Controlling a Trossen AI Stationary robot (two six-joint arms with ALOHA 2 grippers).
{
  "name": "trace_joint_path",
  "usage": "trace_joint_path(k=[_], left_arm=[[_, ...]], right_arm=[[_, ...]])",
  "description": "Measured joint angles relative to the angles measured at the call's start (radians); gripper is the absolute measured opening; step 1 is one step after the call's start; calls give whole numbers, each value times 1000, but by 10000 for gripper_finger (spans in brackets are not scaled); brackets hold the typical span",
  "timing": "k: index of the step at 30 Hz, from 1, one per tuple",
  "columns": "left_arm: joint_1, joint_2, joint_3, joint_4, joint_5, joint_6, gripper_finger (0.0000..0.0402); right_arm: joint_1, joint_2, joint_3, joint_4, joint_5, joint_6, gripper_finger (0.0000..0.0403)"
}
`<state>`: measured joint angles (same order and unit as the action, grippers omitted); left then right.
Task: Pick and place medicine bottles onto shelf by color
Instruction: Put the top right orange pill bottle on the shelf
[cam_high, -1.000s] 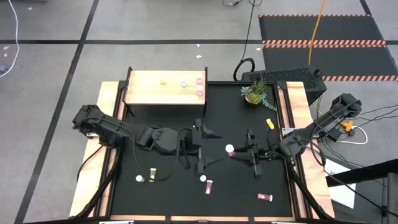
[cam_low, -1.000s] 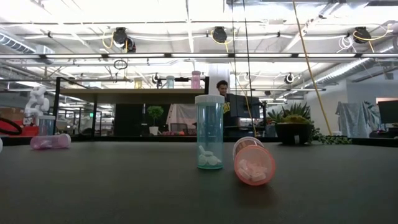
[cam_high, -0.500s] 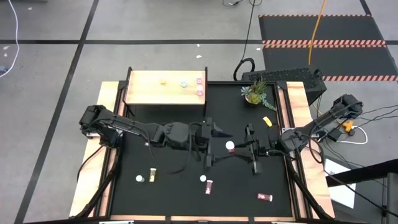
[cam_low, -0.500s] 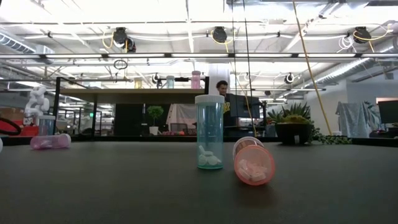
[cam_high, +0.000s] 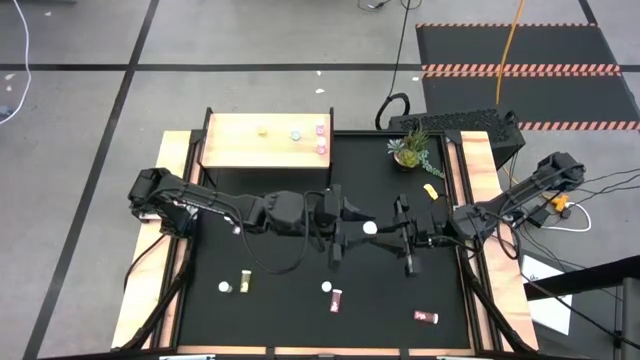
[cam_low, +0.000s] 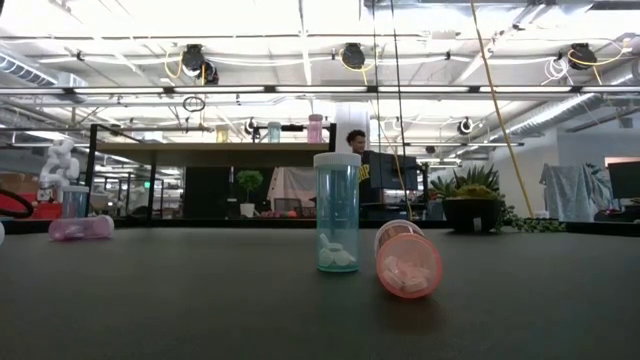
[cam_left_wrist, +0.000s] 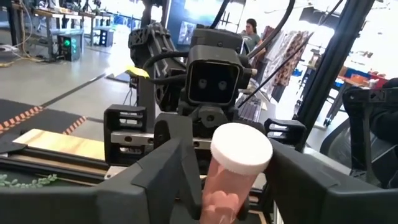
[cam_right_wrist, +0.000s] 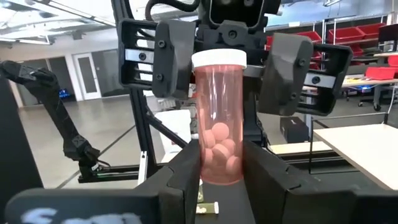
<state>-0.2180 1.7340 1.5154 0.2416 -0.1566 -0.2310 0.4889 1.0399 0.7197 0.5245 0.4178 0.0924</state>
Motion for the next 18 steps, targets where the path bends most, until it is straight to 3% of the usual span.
trace_joint_path(k=[18], left_arm=[[0,-2,0,48,3,0,209]], right_arm=[[0,-3,0,-6,-5,19,98]])
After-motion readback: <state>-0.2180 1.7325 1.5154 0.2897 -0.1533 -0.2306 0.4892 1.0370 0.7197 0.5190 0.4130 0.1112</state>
